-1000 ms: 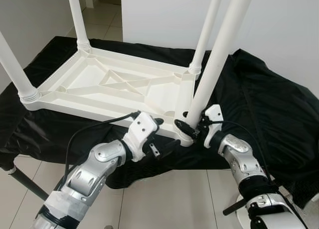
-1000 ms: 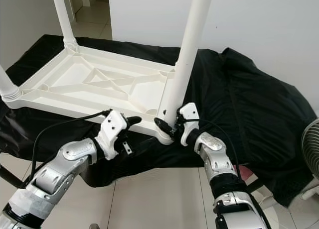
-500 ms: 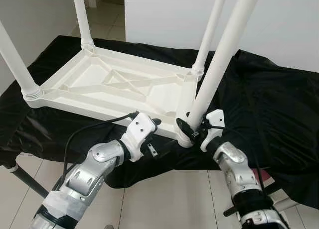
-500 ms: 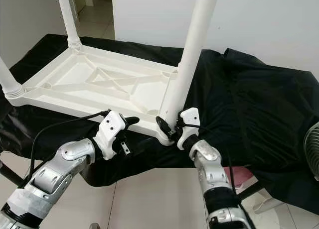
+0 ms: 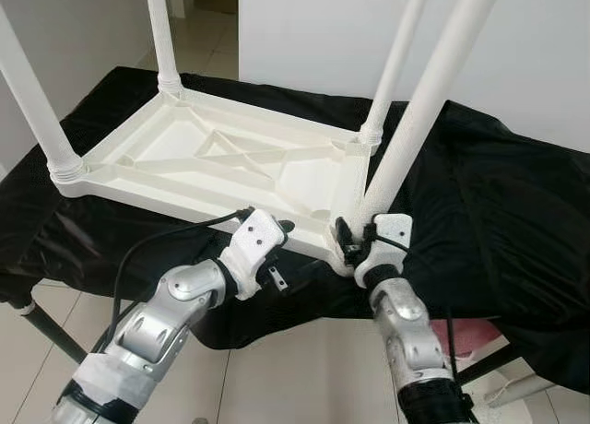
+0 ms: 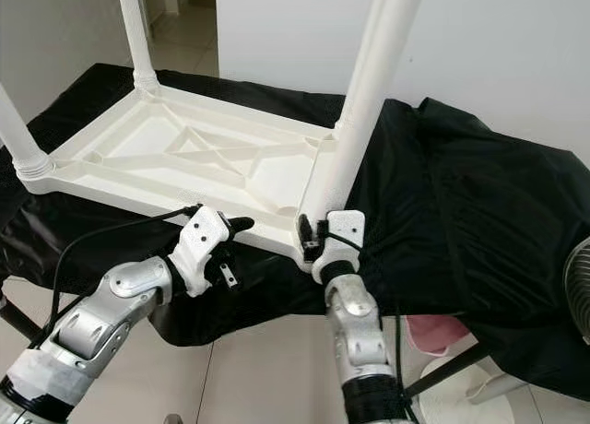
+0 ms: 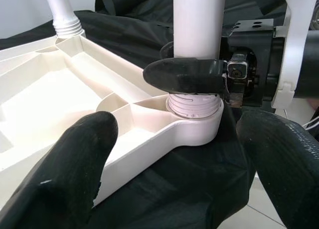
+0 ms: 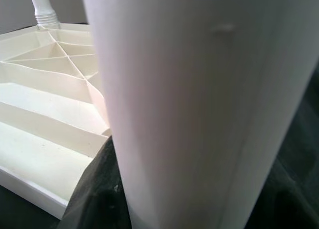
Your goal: Building children table
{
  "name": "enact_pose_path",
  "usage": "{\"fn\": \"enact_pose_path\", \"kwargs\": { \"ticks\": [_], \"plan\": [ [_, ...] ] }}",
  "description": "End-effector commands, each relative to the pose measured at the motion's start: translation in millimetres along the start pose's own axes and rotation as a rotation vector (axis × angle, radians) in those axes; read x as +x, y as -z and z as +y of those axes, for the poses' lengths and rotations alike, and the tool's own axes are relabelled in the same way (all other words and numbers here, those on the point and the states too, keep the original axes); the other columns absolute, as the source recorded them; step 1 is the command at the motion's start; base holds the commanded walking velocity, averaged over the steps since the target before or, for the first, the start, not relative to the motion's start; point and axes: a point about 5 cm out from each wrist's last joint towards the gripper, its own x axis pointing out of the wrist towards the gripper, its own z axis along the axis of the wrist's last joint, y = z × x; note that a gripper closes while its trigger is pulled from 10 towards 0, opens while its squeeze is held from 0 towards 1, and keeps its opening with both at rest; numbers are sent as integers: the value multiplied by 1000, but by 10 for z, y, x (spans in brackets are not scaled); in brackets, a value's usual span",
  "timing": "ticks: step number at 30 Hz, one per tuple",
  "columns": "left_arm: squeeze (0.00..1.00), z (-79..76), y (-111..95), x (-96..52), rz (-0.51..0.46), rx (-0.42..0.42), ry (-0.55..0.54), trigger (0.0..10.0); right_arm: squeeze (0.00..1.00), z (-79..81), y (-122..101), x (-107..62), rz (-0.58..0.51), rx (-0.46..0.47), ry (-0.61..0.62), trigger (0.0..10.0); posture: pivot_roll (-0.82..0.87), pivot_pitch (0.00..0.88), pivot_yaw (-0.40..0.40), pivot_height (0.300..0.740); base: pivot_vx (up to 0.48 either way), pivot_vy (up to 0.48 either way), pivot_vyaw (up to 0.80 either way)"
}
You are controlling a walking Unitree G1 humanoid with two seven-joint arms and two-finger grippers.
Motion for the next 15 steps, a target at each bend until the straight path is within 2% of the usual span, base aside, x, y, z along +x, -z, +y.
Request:
{"fn": "enact_pose_path", "kwargs": {
  "ticks": [1,9,10,15],
  "plan": [
    [0,-82,-4,1,4,6,112,10000,0,51,28,-36,15,66,16,10000,54,0,-70,740,0,0,0],
    [0,-67,-6,-15,9,10,111,10000,0,38,-13,-45,22,48,63,10000,53,0,-67,740,0,0,0],
    [0,-70,-3,-14,9,9,111,10000,1000,43,-24,-50,18,43,54,10000,52,0,-67,740,0,0,0],
    [0,-72,1,-13,8,6,108,10000,1000,43,-61,-77,-2,35,18,10000,51,0,-70,740,0,0,0]
  ]
}}
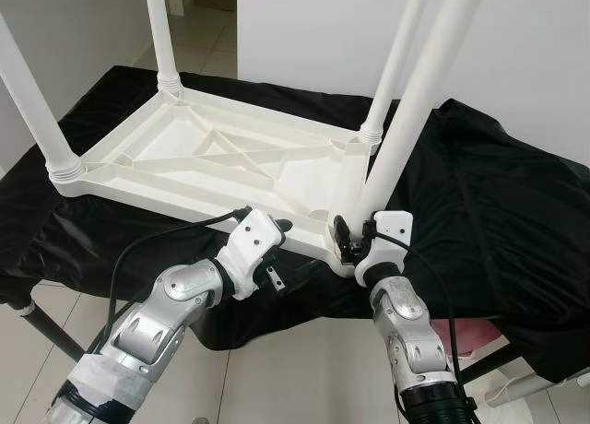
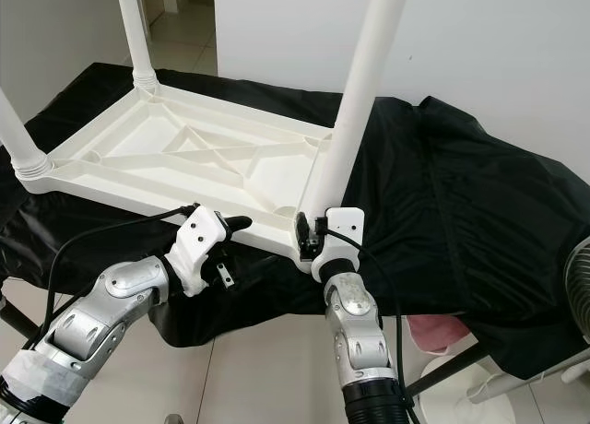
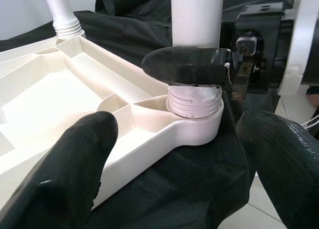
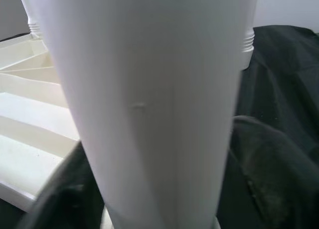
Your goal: Building children table
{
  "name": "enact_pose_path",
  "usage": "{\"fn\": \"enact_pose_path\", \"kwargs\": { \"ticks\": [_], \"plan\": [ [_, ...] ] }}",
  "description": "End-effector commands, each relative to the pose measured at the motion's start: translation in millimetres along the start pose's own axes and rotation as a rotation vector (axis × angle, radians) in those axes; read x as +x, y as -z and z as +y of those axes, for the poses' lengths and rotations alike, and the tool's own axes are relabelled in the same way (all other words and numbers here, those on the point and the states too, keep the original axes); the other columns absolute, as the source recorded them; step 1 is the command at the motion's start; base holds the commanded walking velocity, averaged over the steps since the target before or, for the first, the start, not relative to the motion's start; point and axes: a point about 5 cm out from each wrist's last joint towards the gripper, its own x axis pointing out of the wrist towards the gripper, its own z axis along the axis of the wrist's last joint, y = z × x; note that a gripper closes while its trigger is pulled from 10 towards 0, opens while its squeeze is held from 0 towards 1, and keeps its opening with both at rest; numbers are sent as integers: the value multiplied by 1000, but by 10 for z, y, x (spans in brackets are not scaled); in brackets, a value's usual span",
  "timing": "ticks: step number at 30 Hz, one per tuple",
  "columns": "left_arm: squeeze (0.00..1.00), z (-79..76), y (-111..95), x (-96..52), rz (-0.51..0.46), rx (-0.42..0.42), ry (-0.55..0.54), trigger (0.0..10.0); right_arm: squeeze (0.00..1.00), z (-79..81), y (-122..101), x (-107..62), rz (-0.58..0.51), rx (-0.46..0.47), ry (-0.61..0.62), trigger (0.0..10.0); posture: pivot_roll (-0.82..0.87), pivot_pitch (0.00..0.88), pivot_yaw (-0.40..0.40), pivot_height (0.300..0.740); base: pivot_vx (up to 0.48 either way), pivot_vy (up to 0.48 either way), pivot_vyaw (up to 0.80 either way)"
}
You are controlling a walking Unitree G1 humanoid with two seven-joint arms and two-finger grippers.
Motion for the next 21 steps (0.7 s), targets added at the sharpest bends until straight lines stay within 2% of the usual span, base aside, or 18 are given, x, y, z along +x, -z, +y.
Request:
{"fn": "enact_pose_path", "kwargs": {
  "ticks": [1,2,3,5,6,7,8,11,12,14,17,19,20,21],
  "plan": [
    [0,-76,3,5,5,-2,106,10000,1000,44,32,-36,8,24,-20,10000,47,0,-73,740,0,0,0],
    [0,-79,0,8,4,-2,106,10000,1000,36,22,-46,1,13,-32,10000,44,0,-76,740,0,0,0],
    [0,-83,-2,11,2,-4,105,10000,925,12,16,-57,4,9,-75,10000,41,0,-80,740,0,0,0],
    [0,-83,-2,11,2,-4,105,10000,925,12,16,-57,4,9,-75,10000,41,0,-80,740,0,0,0],
    [0,-86,-2,13,1,-5,104,10000,486,-12,11,-59,13,25,-116,10000,41,0,-80,740,0,0,0],
    [0,-86,-2,13,1,-5,104,10000,486,-12,11,-59,13,25,-116,10000,41,0,-80,740,0,0,0],
    [0,-90,-1,15,0,-6,104,10000,0,-51,-21,-43,9,19,-167,10000,34,0,-80,740,0,0,0],
    [0,-91,-5,19,-1,-7,105,10000,0,-105,-62,-15,6,17,-217,10000,28,0,-81,740,0,0,0],
    [0,-90,-6,22,-2,-7,106,10000,0,-169,-108,21,-2,-3,-265,10000,28,0,-81,740,0,0,0],
    [0,-90,-6,22,-2,-7,106,10000,0,-169,-108,21,-2,-3,-265,10000,28,0,-81,740,0,0,0],
    [0,-85,-9,26,-2,-8,106,10000,0,-289,-165,82,0,-59,-387,10000,21,9,-77,740,0,0,0],
    [0,-85,-9,26,-2,-8,106,10000,0,-289,-165,82,0,-59,-387,10000,21,9,-77,740,0,0,0],
    [0,-84,-7,26,-2,-9,105,10000,0,-315,-163,98,15,-81,-457,10000,21,9,-77,740,0,0,0],
    [0,-84,-7,26,-2,-9,105,10000,0,-315,-163,98,15,-81,-457,10000,21,9,-77,740,0,0,0]
  ]
}}
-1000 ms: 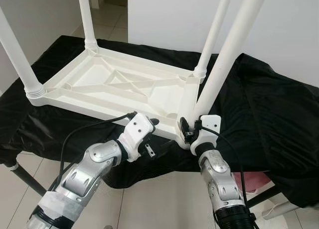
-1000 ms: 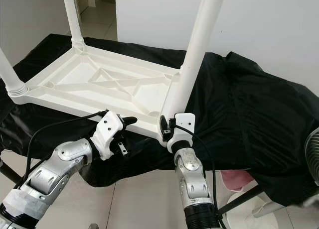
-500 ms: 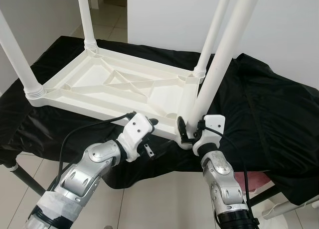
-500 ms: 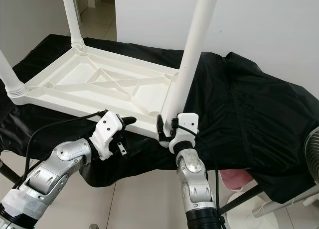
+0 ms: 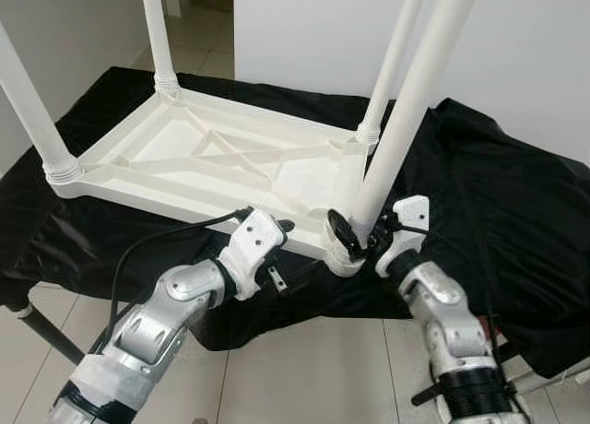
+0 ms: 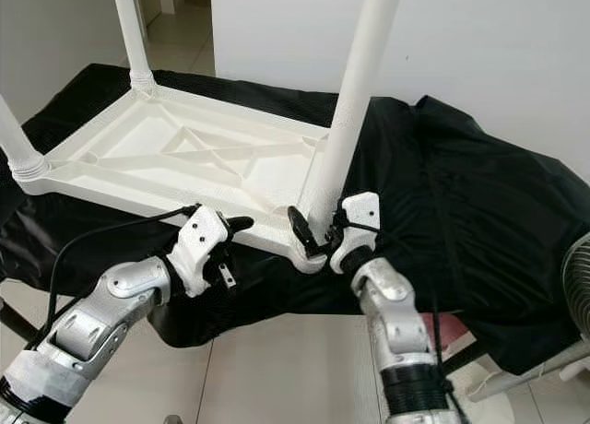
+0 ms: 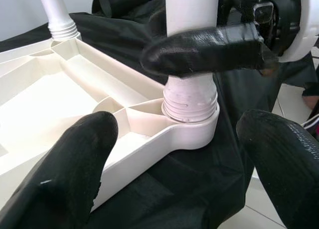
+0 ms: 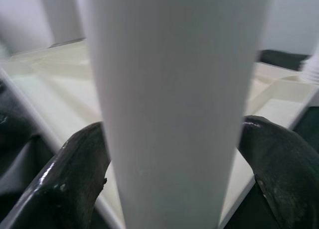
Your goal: Building children table
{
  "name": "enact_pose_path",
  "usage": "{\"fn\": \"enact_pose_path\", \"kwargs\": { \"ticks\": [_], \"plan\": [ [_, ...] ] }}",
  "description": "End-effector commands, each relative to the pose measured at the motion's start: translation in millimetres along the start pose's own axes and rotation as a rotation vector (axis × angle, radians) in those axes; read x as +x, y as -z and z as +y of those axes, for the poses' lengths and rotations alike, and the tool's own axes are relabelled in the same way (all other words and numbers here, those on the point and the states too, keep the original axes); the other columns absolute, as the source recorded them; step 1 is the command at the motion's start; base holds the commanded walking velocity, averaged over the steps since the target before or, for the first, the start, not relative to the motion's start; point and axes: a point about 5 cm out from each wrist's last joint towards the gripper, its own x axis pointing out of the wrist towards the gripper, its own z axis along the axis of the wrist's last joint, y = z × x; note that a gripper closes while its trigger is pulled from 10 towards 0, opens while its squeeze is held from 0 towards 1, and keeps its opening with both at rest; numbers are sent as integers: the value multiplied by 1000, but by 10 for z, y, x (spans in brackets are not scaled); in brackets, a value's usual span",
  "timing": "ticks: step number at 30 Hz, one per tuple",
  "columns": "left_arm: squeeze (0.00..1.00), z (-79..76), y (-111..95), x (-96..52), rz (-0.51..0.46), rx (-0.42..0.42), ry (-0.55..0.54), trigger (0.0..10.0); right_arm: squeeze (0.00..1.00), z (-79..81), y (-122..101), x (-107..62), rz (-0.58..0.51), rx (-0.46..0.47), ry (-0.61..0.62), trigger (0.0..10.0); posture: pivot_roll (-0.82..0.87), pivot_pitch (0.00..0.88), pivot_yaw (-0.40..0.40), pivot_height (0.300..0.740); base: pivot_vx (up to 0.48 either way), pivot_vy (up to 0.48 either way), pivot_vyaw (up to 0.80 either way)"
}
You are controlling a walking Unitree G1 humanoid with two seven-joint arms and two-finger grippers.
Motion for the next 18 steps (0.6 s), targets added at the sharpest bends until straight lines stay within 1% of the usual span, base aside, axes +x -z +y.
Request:
{"fn": "enact_pose_path", "kwargs": {
  "ticks": [1,2,3,4,6,9,10,12,13,16,18],
  "plan": [
    [0,-67,0,10,5,-4,101,10000,0,-16,26,3,13,2,-73,10000,15,12,-67,740,0,0,0],
    [0,-76,-3,28,3,-4,107,10000,0,-7,64,46,45,-7,-149,10000,6,10,-57,740,0,0,0],
    [0,-83,-6,41,1,-3,113,10000,0,1,90,74,68,-13,-197,10000,6,10,-57,740,0,0,0],
    [0,-83,-6,41,1,-3,113,10000,0,1,90,74,68,-13,-197,10000,6,10,-57,740,0,0,0],
    [0,-101,-24,76,-6,-2,126,10000,0,12,137,137,104,-14,-259,10000,8,10,-55,740,0,0,0],
    [0,-107,-29,87,-8,-2,130,10000,0,14,157,156,115,-23,-271,10000,8,7,-53,740,0,0,0],
    [0,-114,-35,97,-11,-1,133,10000,0,12,173,174,122,-40,-288,3961,13,7,-57,740,0,0,0],
    [0,-118,-38,102,-12,0,135,10000,0,9,181,182,126,-53,-299,3961,13,7,-57,740,0,0,0],
    [0,-125,-40,107,-13,1,136,10000,0,-7,185,200,130,-46,-306,0,18,7,-61,740,0,0,0],
    [0,-131,-43,112,-15,0,136,10000,0,-23,186,209,132,-38,-310,0,22,7,-64,740,0,0,0],
    [0,-138,-47,117,-19,-1,131,10000,0,-66,210,205,143,-23,-322,0,27,9,-70,740,0,0,0]
  ]
}}
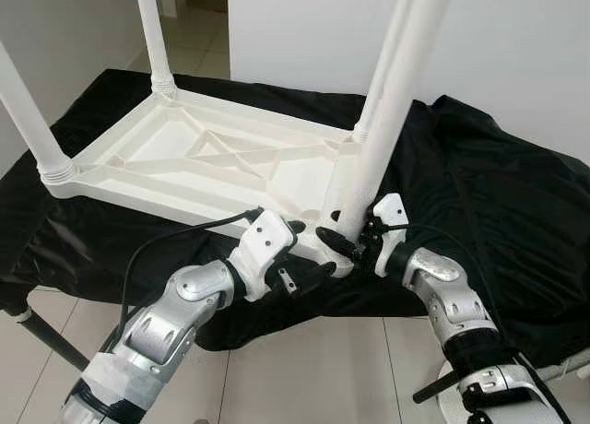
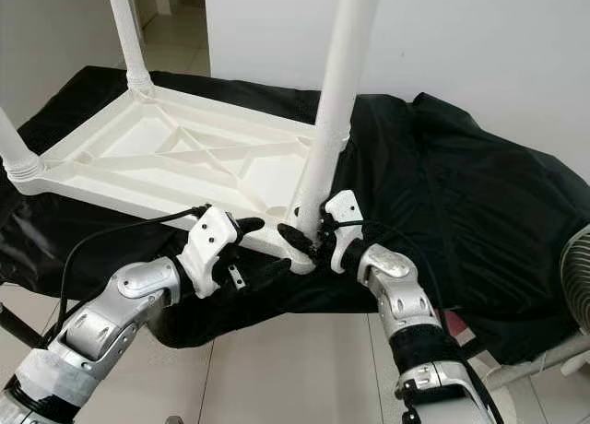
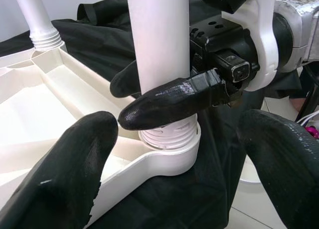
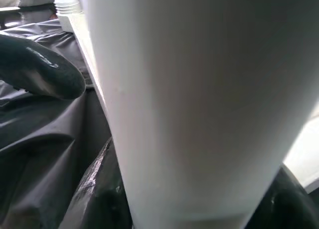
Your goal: Building children table
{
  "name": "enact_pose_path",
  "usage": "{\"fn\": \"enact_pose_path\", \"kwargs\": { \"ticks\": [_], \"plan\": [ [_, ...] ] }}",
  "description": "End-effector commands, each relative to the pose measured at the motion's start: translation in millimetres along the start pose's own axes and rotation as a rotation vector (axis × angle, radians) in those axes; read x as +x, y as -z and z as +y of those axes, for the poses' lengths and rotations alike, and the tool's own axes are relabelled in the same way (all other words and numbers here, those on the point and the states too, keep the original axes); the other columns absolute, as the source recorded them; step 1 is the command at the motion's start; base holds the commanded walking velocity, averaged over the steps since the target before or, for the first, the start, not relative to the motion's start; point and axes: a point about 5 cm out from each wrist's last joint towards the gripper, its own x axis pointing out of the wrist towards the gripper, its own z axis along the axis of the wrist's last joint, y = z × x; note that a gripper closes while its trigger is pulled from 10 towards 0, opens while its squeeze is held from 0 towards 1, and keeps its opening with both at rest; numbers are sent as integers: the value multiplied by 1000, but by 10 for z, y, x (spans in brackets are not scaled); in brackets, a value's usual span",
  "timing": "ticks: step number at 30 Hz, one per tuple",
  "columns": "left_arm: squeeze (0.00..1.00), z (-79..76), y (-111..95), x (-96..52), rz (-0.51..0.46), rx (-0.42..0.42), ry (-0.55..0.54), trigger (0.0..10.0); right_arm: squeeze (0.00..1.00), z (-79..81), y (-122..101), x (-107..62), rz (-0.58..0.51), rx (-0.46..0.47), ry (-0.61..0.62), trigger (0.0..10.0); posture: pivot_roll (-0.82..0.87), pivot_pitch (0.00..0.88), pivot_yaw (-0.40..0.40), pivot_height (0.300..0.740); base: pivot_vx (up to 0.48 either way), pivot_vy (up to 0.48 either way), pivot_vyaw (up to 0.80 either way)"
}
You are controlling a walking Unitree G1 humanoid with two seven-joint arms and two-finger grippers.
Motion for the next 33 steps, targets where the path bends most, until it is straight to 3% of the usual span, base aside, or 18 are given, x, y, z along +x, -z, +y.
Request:
{"fn": "enact_pose_path", "kwargs": {
  "ticks": [1,6,7,8,13,17,20,24,26,28,30,33],
  "plan": [
    [0,-63,-8,27,10,12,99,10000,0,-27,51,-17,26,15,-18,0,27,9,-70,740,0,0,0],
    [0,-66,-8,26,9,10,95,10000,0,-40,82,-43,36,17,-21,0,27,12,-71,740,0,0,0],
    [0,-68,-3,19,10,8,94,10000,0,-47,86,-57,31,18,-14,8980,26,14,-71,740,0,0,0],
    [0,-67,2,13,12,7,92,10000,0,-51,78,-70,19,26,-3,10000,26,14,-71,740,0,0,0],
    [0,-62,4,5,14,7,90,10000,0,-70,41,-97,-14,19,46,10000,23,21,-70,740,0,0,0],
    [0,-55,4,2,14,7,86,10000,0,-130,26,-134,-22,-4,176,10000,24,26,-76,740,0,0,0],
    [0,-51,14,-16,16,3,78,10000,0,-148,4,-175,-51,-9,364,10000,18,29,-75,740,0,0,0],
    [0,-50,21,-19,18,1,78,10000,0,-45,-7,-167,-86,28,425,10000,12,31,-69,740,0,0,0],
    [0,-50,23,-10,19,0,83,10000,0,93,9,-152,-104,95,532,10000,3,35,-66,740,0,0,0],
    [0,-50,23,-10,19,0,83,10000,0,93,9,-152,-104,95,532,10000,3,35,-66,740,0,0,0],
    [0,-44,18,2,18,2,87,10000,0,199,25,-132,-114,145,660,10000,-4,35,-61,740,0,0,0],
    [0,-42,15,6,17,2,90,10000,0,248,24,-102,-124,169,713,10000,-6,36,-61,740,0,0,0]
  ]
}}
